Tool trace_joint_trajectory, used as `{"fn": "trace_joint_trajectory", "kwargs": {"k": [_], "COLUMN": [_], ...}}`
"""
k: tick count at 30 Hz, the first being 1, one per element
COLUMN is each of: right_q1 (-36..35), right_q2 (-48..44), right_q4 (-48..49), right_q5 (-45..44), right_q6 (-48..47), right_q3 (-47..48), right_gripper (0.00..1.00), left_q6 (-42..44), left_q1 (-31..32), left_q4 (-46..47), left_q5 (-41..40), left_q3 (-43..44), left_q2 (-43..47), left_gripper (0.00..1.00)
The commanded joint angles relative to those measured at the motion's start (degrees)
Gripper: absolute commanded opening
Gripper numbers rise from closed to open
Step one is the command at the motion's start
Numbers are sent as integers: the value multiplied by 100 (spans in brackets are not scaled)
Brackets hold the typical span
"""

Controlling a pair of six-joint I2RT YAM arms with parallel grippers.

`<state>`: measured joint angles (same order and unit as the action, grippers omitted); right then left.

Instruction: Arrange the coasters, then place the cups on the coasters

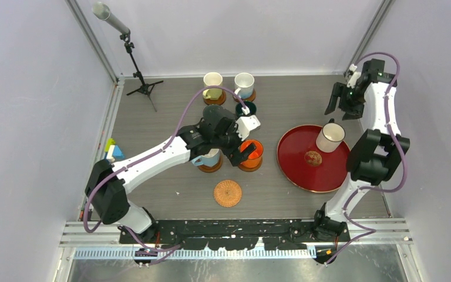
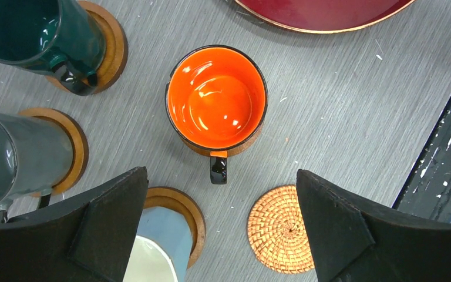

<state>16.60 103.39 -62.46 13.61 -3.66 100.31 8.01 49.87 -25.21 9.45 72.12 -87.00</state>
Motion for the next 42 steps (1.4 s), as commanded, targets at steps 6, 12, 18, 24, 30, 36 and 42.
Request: {"fn": "trace_joint_trajectory", "kwargs": {"k": [6, 12, 18, 24, 30, 36, 42], "right_q1": [78, -84, -382, -661, -868, -1021, -1040], "right_q2": [1286, 1698, 1503, 1287, 947, 531, 202], "right_q4": [-320, -671, -821, -982, -1066, -1232, -1478], "right_q5": [-221, 178, 517, 665, 1034, 1464, 1818], "right_q6": [362, 35, -458, -768, -1046, -1269, -1417], "right_q3": [1231, 1330, 968, 586, -59, -597, -1105], "right_gripper": [75, 74, 74, 74, 72, 72, 72], "left_q6": [132, 104, 31, -71, -63, -62, 106], "left_q1": [15, 14, 14, 23, 23, 98, 394], "left_q4": [-166, -193, -100, 61, 174, 197, 207], "left_q5": [16, 47, 218, 299, 436, 732, 782], "left_q3": [-16, 125, 312, 524, 875, 1371, 1824], "left_q2": [280, 228, 67, -207, -552, -1086, -1602], "left_gripper": [100, 100, 100, 100, 100, 100, 96]}}
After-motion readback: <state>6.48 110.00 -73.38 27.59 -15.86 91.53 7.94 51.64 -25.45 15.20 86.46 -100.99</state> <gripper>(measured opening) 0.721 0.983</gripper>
